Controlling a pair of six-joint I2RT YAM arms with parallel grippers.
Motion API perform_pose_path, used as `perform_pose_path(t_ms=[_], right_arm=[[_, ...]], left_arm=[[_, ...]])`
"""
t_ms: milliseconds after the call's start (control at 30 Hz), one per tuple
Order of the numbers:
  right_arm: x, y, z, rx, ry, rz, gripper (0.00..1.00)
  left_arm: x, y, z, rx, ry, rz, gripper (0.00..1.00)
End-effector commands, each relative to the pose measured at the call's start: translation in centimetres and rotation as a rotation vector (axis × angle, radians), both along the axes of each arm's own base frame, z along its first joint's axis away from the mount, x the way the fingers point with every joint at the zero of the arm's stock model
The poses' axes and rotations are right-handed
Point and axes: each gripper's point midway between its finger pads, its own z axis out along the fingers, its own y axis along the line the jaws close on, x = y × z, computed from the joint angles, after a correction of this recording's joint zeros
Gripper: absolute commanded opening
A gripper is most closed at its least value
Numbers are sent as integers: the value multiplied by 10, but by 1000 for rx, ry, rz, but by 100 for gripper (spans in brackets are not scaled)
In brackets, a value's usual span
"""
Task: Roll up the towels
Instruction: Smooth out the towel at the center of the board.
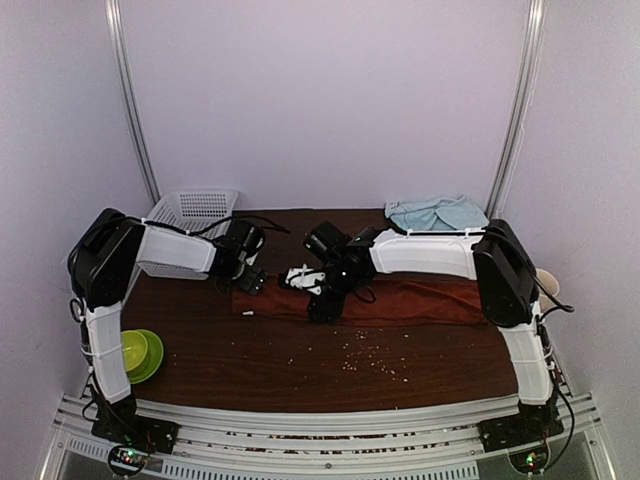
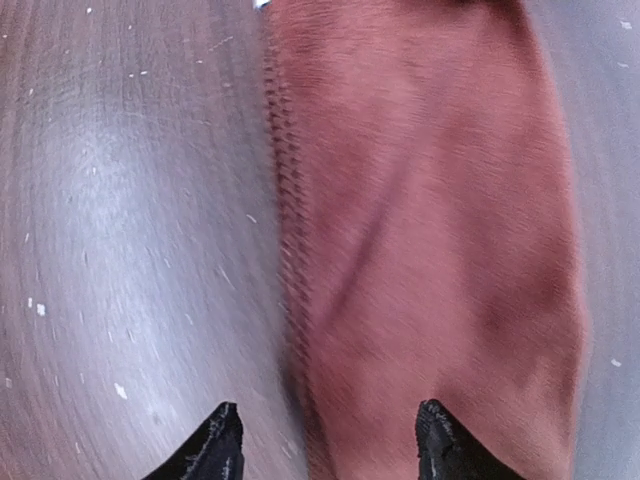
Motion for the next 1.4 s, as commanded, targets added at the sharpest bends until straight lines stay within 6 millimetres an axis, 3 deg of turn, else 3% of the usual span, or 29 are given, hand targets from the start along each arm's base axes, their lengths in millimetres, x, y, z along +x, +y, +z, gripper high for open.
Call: perform_pose_path(t_ms=[0, 167, 300, 400, 500, 600, 900, 1200, 1367], right_arm=[[30, -49, 70, 83, -45, -111, 67], [63, -135, 100, 126, -131, -325, 77], [89, -226, 111, 78, -263, -545, 82], [92, -288, 96, -26, -301, -645, 83], [82, -325, 70, -143, -350, -683, 86], [67, -336, 45, -194, -343, -674, 91], [54, -352, 19, -291, -365, -650, 94], [41, -370, -12, -418, -376, -611, 98], [35, -380, -16, -489, -384, -585, 100]], left_arm=[[3, -8, 44, -64, -62, -53, 98], [-5, -6, 75, -97, -97, -63, 98], [-27, -9, 71, -131, -59, -91, 98], [-42, -13, 56, -105, -14, -99, 98], [-51, -13, 40, -57, 35, -99, 98], [-53, -13, 25, -29, 69, -97, 98], [-58, -4, -16, 73, 172, -80, 98], [-58, 7, -27, 166, 214, -52, 98], [-67, 22, -22, 235, 235, -38, 98]])
